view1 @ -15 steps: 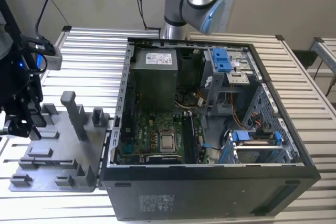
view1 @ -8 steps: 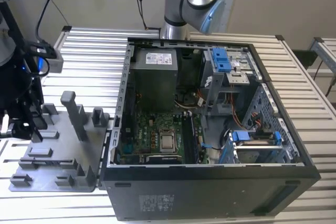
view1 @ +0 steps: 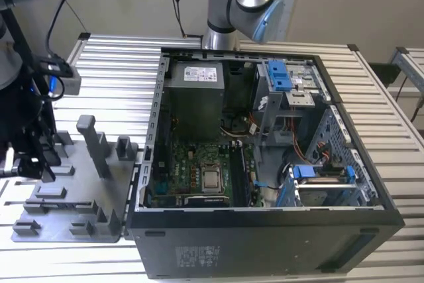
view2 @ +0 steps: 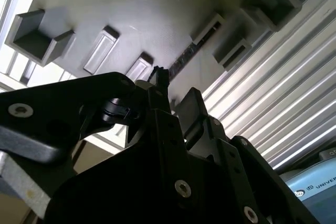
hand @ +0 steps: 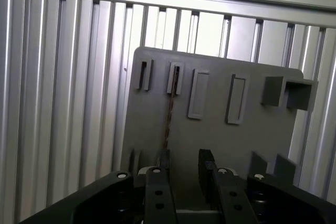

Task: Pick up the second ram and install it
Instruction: 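Pick up the second ram and move it above second insertion slot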

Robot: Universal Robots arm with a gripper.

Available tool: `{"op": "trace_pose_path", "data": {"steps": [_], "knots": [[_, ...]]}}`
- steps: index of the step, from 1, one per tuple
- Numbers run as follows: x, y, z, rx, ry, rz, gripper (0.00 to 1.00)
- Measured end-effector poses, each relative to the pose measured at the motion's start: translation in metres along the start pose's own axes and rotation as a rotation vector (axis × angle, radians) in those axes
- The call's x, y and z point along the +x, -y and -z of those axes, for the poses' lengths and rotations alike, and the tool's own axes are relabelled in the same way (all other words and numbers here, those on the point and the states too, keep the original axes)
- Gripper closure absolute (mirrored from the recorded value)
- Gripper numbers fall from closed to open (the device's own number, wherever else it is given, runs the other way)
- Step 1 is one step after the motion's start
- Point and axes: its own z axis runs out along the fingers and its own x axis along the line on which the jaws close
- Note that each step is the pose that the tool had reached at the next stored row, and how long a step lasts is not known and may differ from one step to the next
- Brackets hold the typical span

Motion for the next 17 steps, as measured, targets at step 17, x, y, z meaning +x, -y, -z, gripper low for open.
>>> {"op": "trace_pose_path", "data": {"steps": [17], "knots": [[0.0005,-0.0005,-0.0144,-0.0001,-0.0001,0.005,0.64]]}}
